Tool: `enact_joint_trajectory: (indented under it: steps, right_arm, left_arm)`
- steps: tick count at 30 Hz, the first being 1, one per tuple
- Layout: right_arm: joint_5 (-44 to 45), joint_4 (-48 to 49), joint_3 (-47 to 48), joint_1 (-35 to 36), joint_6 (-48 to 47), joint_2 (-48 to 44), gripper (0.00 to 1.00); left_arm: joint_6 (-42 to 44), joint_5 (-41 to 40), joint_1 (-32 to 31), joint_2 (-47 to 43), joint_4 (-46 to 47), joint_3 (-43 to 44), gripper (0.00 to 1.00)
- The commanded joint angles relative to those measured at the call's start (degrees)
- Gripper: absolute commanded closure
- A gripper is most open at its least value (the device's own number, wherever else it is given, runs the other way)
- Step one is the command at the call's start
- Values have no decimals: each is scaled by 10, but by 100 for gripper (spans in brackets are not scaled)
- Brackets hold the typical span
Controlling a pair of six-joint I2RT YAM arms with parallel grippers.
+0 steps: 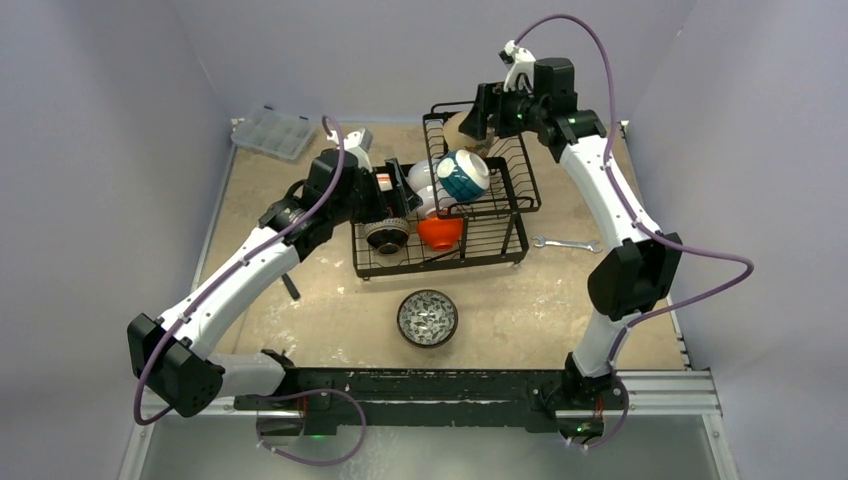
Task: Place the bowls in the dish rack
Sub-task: Adjust the bowl in the dish rack.
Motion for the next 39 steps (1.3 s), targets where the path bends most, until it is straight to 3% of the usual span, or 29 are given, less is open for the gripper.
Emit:
enact_joint_trajectory:
  steps: [1,5,9,14,19,24,27,39]
  right_arm:
    - [-82,33,8,2,21,7,20]
    - [-155,76,-19,2,52,-3,20]
    - [-99,63,-13,3,42,-12,20]
    - [71,25,6,3,3,-30,19]
    - [130,-10,25,3,-20,-16,18]
    - [80,-11,18,3,-15,4,17]
    - [-7,16,-5,3,7,4,17]
    - [-136,87,-42,2,64,17,18]
  left_arm:
    - [-2,9,2,-15,25,-8,1]
    - [1,5,4,-15,27,-11,1]
    - [4,3,7,-15,31,-13,1]
    - [12,-2,9,-15,25,-15,1]
    - [16,-8,10,-16,21,-21,1]
    - [16,-7,10,-13,21,-26,1]
    - [17,-6,11,-12,20,-24,1]
    - [37,-13,21,-2,30,4,1]
